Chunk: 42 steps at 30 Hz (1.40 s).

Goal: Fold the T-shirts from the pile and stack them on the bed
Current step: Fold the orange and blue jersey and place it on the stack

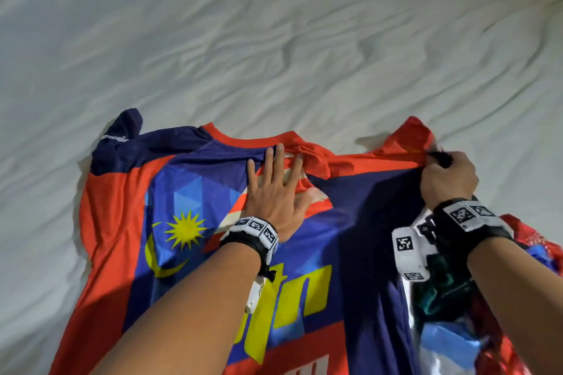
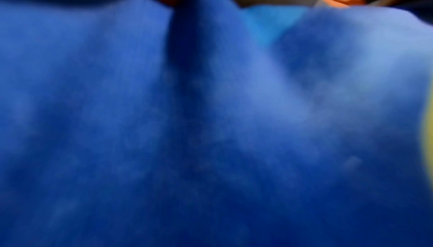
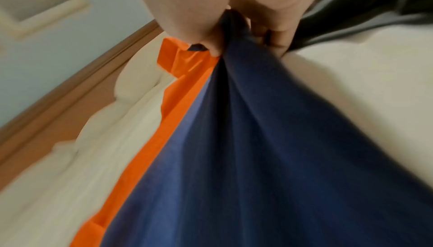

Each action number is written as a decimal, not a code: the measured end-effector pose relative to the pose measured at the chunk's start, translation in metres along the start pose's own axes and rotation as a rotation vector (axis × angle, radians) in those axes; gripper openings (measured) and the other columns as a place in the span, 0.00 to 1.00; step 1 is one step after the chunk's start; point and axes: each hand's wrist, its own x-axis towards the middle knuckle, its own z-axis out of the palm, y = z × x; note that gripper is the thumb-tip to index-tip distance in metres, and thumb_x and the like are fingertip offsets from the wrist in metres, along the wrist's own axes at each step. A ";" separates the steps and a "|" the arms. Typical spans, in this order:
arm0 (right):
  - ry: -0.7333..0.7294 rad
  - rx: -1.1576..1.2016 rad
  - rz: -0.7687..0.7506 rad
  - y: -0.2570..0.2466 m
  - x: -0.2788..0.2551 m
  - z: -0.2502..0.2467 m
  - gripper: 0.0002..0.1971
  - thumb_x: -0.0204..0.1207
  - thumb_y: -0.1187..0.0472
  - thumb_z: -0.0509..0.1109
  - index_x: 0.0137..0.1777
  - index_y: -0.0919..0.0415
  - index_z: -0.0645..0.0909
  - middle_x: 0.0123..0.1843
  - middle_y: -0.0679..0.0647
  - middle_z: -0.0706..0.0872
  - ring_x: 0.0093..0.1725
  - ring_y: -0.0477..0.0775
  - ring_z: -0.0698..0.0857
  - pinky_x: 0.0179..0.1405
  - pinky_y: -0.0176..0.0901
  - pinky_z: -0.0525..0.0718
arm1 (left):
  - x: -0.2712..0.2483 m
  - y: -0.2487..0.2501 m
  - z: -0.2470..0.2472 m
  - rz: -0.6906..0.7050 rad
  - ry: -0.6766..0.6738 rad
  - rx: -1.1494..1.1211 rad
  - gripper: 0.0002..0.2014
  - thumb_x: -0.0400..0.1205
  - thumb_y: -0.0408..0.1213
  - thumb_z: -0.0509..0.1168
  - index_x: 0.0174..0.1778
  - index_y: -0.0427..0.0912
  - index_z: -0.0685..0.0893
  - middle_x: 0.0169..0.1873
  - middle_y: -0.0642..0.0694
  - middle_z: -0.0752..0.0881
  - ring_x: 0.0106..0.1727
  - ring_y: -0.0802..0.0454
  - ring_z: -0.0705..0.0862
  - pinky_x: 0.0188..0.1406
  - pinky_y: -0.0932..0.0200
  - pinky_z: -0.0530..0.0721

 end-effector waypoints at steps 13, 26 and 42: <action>-0.110 0.085 0.144 0.026 0.030 -0.031 0.17 0.73 0.48 0.76 0.42 0.65 0.84 0.44 0.65 0.88 0.49 0.70 0.86 0.51 0.58 0.82 | -0.002 0.004 0.000 0.004 0.016 0.053 0.36 0.85 0.60 0.41 0.91 0.53 0.49 0.90 0.34 0.46 0.90 0.33 0.48 0.82 0.23 0.48; -0.066 -0.055 -0.124 0.056 0.023 -0.046 0.13 0.86 0.53 0.65 0.56 0.65 0.78 0.49 0.67 0.84 0.57 0.73 0.81 0.51 0.53 0.72 | 0.038 0.051 -0.019 0.167 -0.023 0.109 0.31 0.87 0.59 0.43 0.88 0.55 0.62 0.83 0.37 0.67 0.81 0.34 0.65 0.76 0.19 0.58; -0.052 -0.218 0.020 0.069 0.034 -0.044 0.15 0.88 0.49 0.59 0.65 0.60 0.73 0.62 0.73 0.83 0.60 0.77 0.82 0.54 0.60 0.75 | 0.033 0.082 -0.005 0.121 -0.086 0.056 0.35 0.87 0.67 0.41 0.90 0.61 0.46 0.88 0.35 0.55 0.88 0.30 0.51 0.80 0.18 0.46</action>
